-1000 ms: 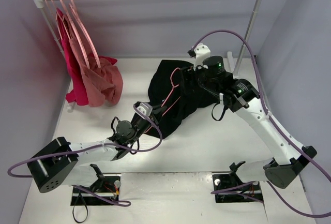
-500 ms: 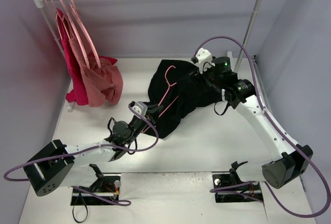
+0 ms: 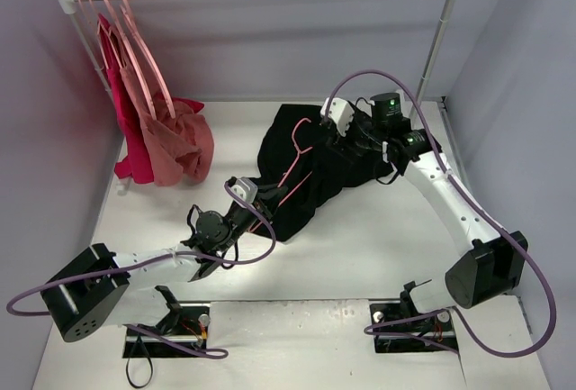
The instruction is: Place the t-shirt on the hanger
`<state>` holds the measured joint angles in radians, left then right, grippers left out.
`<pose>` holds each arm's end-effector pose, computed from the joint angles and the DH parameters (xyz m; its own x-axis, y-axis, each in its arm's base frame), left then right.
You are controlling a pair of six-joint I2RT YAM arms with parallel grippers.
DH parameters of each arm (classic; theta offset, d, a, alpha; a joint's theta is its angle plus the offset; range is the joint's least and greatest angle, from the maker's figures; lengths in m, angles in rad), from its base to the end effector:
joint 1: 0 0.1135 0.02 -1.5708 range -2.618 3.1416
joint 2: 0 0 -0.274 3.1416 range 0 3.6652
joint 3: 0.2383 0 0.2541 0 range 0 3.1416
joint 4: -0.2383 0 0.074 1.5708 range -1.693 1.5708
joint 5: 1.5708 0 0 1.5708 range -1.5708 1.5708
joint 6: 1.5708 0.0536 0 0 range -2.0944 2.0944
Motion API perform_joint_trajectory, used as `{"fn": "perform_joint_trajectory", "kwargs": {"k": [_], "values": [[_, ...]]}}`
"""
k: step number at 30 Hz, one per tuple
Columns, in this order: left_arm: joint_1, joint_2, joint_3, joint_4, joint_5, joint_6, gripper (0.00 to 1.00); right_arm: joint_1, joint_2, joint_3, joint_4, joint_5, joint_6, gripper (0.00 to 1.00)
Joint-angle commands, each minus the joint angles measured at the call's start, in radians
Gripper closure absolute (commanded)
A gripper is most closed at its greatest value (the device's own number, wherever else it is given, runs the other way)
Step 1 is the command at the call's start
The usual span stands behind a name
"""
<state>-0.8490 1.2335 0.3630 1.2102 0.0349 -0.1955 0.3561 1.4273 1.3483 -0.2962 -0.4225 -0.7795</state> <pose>0.1668 -0.1923 0.2644 0.0660 -0.3688 -0.9272 0.8000 0.5749 -0.1717 0.3167 0.1412 0.3800 0.2306 -0.5983 -0.7674 -0.7219 0.4236 -0.5471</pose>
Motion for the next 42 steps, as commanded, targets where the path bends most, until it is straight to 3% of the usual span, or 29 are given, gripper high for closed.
{"fn": "perform_joint_trajectory", "kwargs": {"k": [1, 5, 8, 9, 13, 17, 20, 23, 37, 42], "values": [[0.004, -0.034, 0.025, 0.149, 0.034, -0.016, 1.0, -0.031, -0.007, 0.005, 0.071, -0.122, -0.106, 0.41], [0.005, -0.034, 0.027, 0.147, 0.043, -0.01, 1.0, -0.039, 0.007, 0.032, 0.077, -0.232, -0.112, 0.47], [0.005, -0.034, 0.028, 0.147, 0.049, -0.007, 1.0, -0.039, 0.012, 0.037, 0.075, -0.26, -0.118, 0.66], [0.005, -0.035, 0.027, 0.146, 0.051, -0.007, 1.0, -0.037, 0.013, 0.035, 0.072, -0.281, -0.119, 0.76], [0.005, -0.037, 0.027, 0.144, 0.062, -0.007, 1.0, -0.037, 0.024, 0.038, 0.037, -0.321, -0.13, 0.9], [0.005, -0.042, 0.034, 0.14, 0.08, -0.001, 1.0, -0.031, 0.024, 0.031, 0.014, -0.332, -0.142, 0.8], [0.005, -0.04, 0.042, 0.127, 0.094, 0.001, 1.0, -0.031, 0.027, 0.029, 0.014, -0.332, -0.148, 0.63], [0.005, -0.043, 0.053, 0.111, 0.114, -0.002, 1.0, -0.026, 0.028, 0.023, 0.032, -0.331, -0.15, 0.58], [0.005, -0.04, 0.099, 0.051, 0.161, -0.013, 1.0, 0.056, 0.01, -0.011, 0.1, -0.341, -0.139, 0.54], [0.005, -0.049, 0.106, 0.039, 0.16, -0.009, 1.0, 0.078, 0.022, -0.012, 0.071, -0.355, -0.144, 0.58]]}}
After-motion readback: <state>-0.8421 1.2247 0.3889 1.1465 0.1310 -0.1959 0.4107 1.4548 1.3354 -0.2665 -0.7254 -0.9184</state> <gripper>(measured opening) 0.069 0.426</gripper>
